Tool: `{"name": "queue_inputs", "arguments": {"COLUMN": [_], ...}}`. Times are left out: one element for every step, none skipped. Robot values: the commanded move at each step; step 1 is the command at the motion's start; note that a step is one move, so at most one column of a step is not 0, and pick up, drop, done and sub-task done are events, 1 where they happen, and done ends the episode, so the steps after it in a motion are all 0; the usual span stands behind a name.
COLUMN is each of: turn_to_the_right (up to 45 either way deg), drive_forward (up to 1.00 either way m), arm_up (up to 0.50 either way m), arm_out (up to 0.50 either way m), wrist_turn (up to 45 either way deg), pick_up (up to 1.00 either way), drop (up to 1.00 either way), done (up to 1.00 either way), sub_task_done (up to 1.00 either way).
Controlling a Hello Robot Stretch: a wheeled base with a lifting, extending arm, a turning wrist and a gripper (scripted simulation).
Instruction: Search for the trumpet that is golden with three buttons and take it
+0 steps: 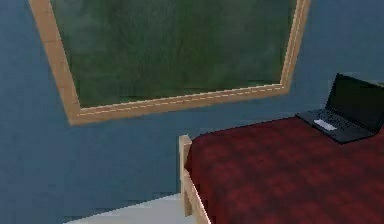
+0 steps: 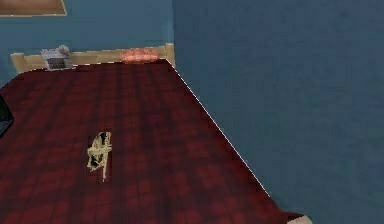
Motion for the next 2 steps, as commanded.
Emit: {"name": "queue_inputs", "arguments": {"turn_to_the_right": [-27.0,0.0], "drive_forward": [0.0,0.0], "arm_up": [0.0,0.5], "arm_out": [0.0,0.0], "wrist_turn": [0.0,0.0], "pick_up": [0.0,0.0], "drop": [0.0,0.0], "done": [0.0,0.0], "sub_task_done": [0.0,0.0]}}
